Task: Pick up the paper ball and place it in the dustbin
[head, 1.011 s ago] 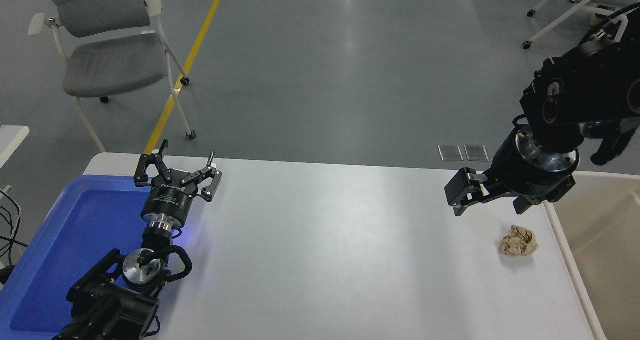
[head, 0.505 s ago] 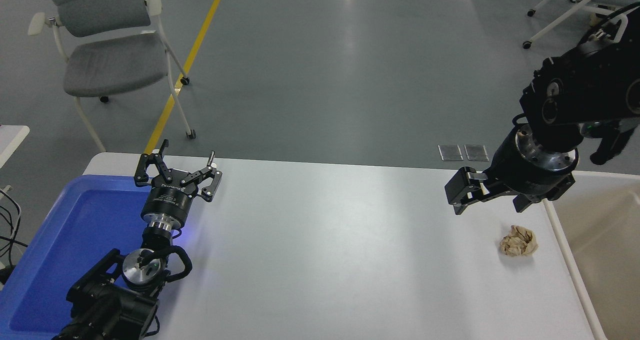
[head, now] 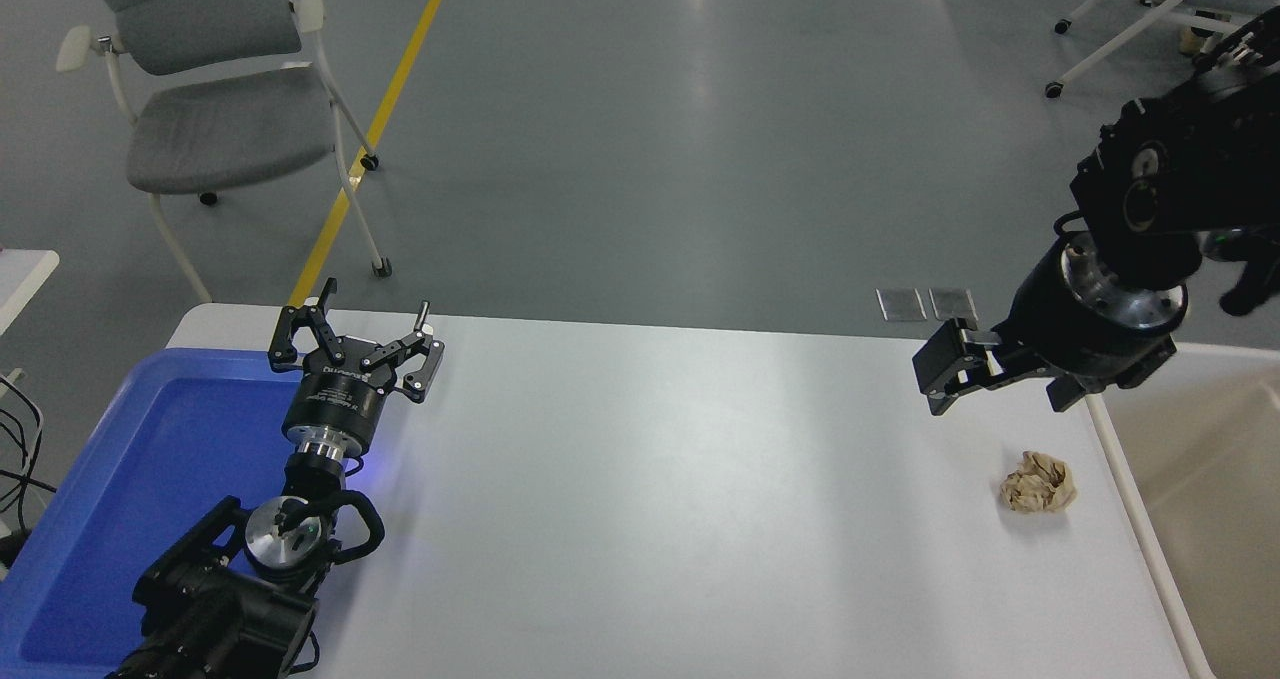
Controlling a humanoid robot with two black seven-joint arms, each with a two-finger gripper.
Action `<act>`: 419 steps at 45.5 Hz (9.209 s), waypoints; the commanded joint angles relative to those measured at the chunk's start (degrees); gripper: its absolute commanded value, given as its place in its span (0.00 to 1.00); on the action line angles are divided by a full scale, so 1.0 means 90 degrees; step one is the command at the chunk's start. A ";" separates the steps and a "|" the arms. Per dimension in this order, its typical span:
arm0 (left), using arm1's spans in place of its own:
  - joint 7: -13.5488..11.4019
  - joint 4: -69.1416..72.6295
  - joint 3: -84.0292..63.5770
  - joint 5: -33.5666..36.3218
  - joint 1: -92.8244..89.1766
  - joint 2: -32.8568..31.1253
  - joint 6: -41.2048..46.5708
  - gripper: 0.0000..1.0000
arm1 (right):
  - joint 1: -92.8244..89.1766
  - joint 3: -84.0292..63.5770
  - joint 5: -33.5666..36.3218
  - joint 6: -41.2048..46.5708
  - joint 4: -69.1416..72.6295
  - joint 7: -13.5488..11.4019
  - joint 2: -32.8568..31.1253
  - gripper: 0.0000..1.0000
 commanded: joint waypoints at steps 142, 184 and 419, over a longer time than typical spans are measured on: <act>0.0000 0.0000 0.0000 -0.0001 0.0000 0.0000 0.0000 0.99 | -0.7691 0.2429 -0.2018 -0.3417 -0.5926 0.0005 0.0305 0.00; 0.0000 0.0000 0.0000 0.0008 0.0000 0.0000 -0.0010 0.99 | -0.2294 0.1708 -0.3677 -0.1075 -0.2216 0.0327 -0.3347 0.00; 0.0000 0.0000 -0.0010 -0.0011 0.0000 0.0000 0.0000 0.99 | -0.8921 1.4265 0.0922 -0.2344 -0.6697 0.0317 0.2082 1.00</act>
